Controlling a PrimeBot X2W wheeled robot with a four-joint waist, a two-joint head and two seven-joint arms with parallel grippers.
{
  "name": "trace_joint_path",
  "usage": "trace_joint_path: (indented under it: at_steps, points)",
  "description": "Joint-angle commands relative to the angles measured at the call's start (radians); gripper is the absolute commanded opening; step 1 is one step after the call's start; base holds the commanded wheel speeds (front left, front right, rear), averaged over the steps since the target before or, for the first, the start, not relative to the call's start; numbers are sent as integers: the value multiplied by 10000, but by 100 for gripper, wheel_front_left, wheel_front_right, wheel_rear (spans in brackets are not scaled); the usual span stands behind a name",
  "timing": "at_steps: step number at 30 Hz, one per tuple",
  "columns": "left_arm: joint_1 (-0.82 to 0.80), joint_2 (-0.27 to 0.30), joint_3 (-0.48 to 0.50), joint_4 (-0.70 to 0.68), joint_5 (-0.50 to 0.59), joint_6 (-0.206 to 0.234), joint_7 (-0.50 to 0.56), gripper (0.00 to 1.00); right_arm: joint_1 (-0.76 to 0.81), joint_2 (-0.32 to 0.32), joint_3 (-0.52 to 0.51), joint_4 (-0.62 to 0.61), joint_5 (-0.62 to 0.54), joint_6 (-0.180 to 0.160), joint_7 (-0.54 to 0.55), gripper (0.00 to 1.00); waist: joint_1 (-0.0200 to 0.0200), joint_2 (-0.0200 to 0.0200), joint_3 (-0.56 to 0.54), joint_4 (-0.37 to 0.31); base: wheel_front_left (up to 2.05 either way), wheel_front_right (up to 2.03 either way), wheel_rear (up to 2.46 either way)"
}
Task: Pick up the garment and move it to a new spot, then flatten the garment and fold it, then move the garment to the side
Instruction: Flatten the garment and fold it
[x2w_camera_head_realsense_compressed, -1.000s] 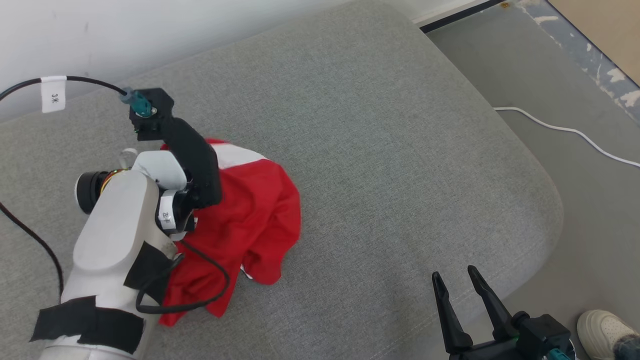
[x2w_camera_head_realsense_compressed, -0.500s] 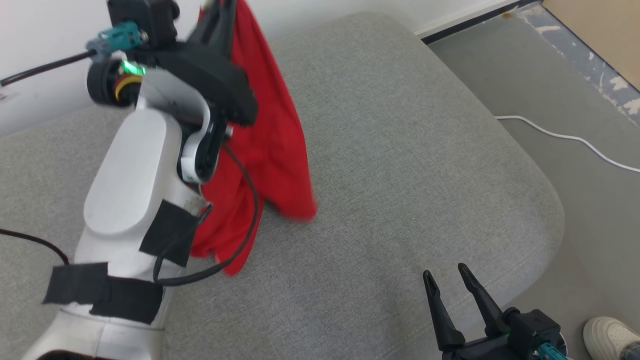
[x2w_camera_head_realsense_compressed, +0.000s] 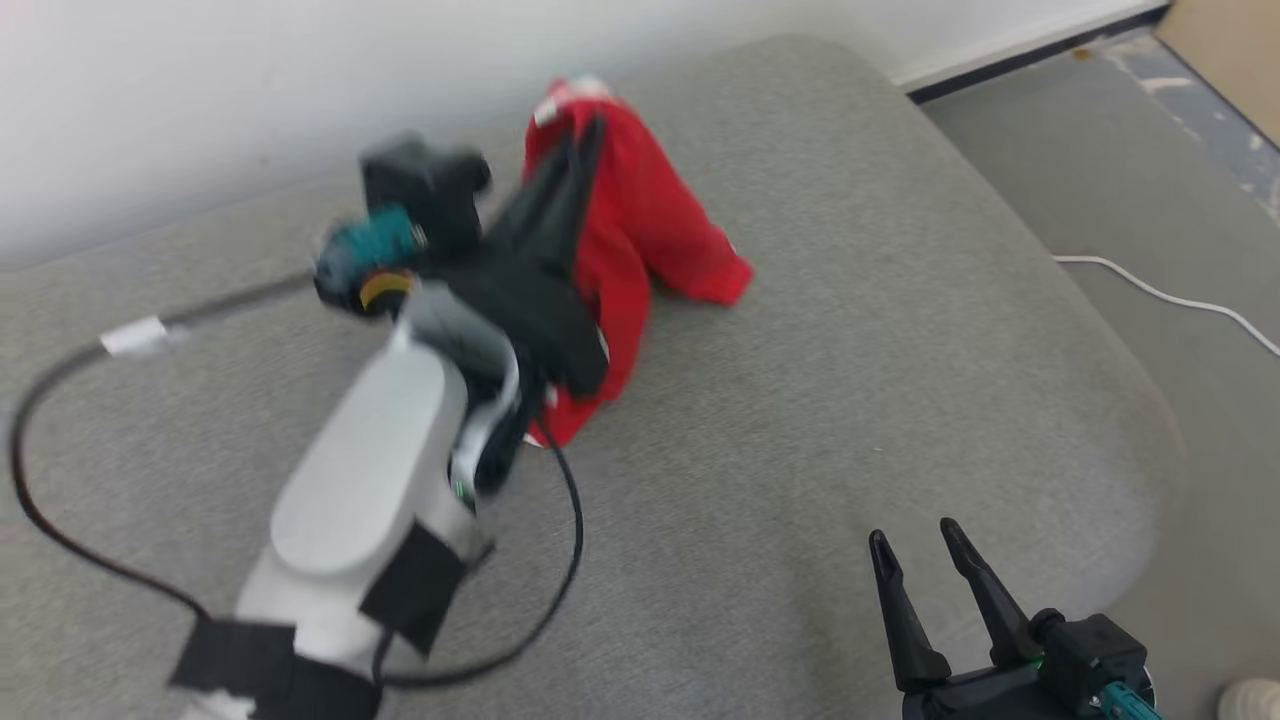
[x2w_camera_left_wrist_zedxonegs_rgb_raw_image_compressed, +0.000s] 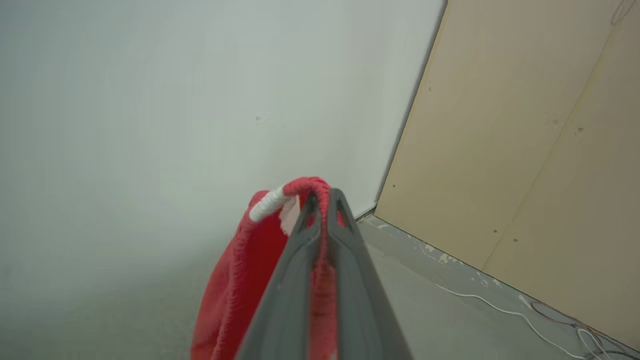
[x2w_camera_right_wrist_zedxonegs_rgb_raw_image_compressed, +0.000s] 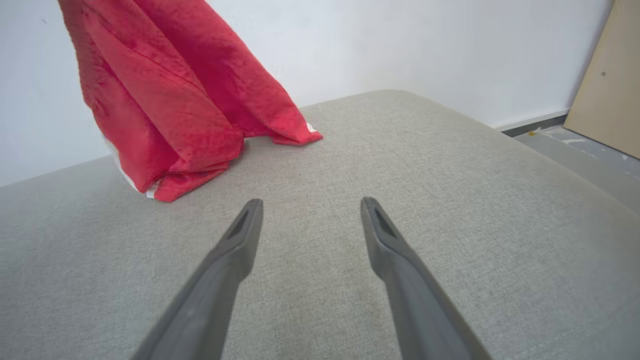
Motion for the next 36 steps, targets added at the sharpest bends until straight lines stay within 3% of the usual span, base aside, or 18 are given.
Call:
trace_joint_path:
  at_steps: [1, 9, 16, 32, 36]
  points:
    - [599, 130, -221, -115, -56, -54, -82, 0, 53, -34, -48, -60, 22, -22, -15, 100, 0, 1, 94, 684, 0, 0, 0]
    - [3285, 979, -983, -830, -470, -61, 137, 0, 107, -183, -111, -117, -51, -22, -16, 100, 0, 1, -26, 1949, 0, 0, 0]
    - [5233, 1851, -772, -1661, -769, 306, 236, 0, 147, -248, -56, -58, 21, -22, -5, 100, 0, 1, -309, 2457, 0, 0, 0]
    - [7314, 3112, -454, -1896, -291, 1581, -142, 0, 242, -317, 144, 40, 157, -22, 65, 100, 0, 1, -832, 2400, 0, 0, 0]
    - [7495, 3199, -439, -1751, -192, 1816, -185, 0, 311, -310, 158, 60, 192, -22, 70, 100, 0, 1, -943, 2357, 0, 0, 0]
